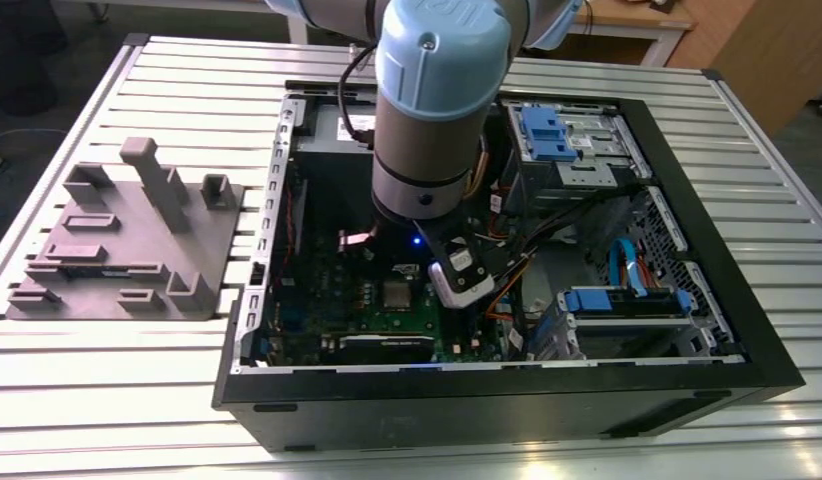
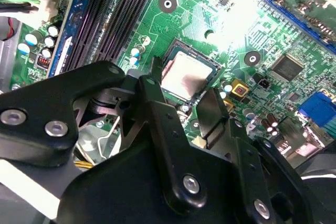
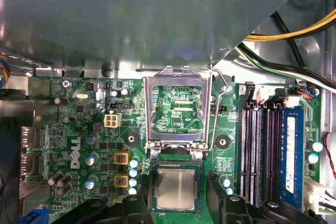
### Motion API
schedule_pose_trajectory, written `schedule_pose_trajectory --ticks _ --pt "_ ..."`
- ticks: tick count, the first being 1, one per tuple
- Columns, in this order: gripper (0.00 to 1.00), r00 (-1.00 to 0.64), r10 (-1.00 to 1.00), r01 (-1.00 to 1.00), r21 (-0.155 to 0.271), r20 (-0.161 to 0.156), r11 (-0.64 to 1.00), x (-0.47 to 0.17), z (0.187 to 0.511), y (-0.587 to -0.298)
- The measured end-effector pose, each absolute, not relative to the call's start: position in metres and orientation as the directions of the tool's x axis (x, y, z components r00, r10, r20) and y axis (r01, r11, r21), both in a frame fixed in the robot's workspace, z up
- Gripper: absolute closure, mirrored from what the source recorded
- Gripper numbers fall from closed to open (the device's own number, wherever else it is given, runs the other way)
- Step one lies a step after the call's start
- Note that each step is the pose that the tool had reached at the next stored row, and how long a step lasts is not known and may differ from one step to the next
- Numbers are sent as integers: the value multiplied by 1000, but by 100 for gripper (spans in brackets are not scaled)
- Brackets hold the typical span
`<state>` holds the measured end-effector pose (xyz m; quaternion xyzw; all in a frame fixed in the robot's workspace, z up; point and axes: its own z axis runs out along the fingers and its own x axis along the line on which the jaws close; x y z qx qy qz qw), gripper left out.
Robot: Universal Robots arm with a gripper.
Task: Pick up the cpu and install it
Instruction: 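Place the cpu into insertion slot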
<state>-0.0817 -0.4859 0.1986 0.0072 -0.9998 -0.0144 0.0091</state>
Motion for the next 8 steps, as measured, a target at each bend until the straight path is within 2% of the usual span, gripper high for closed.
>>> schedule_pose_trajectory --ticks 2,3,4,6,7,8 --pt "48 -1000 -15 -14 29 18 999 -82 199 -486" --pt "55 -1000 -15 -14 29 18 999 -82 200 -486" --pt "55 -1000 -15 -14 29 18 999 -82 202 -486" --pt "67 -1000 -15 -14 29 18 999 -82 204 -486" --pt "67 -1000 -15 -14 29 18 999 -82 206 -486" --pt "73 -1000 -15 -14 29 18 999 -82 207 -486"
